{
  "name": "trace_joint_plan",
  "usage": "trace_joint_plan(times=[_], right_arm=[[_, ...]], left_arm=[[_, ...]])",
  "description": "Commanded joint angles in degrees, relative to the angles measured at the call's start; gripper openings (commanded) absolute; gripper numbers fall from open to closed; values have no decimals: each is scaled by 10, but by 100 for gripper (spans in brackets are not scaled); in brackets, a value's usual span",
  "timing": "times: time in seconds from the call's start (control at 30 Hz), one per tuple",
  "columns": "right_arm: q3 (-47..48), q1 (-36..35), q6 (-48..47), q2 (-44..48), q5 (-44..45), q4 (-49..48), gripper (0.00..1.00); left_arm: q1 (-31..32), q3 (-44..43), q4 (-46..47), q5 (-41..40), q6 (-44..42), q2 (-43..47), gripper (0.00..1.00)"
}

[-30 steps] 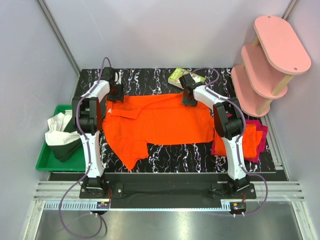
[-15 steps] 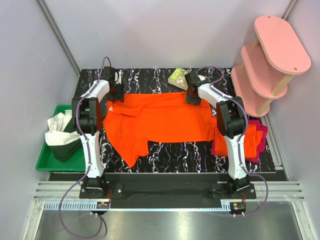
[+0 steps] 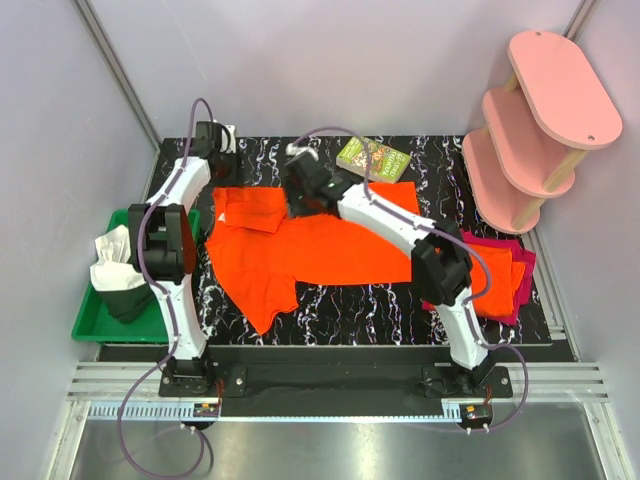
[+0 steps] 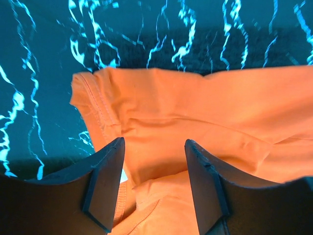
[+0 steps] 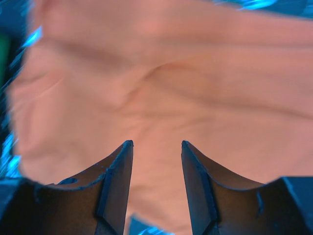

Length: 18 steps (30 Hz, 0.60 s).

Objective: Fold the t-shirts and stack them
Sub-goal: Fold the flattened tshirt in 1/3 of the way

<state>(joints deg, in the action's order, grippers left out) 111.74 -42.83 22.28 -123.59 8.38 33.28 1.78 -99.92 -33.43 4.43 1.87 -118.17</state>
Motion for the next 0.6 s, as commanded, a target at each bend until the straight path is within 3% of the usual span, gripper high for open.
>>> trace_joint_plan(times=[0.0,0.57], right_arm=[[21,-35,16,-9,-28,9,51],[225,-59,29,-162,-35,78,52]], left_arm=[[-3,5,-2,-5,0,-23,56],[-3,-46,-36,-23,-11,-113,55]])
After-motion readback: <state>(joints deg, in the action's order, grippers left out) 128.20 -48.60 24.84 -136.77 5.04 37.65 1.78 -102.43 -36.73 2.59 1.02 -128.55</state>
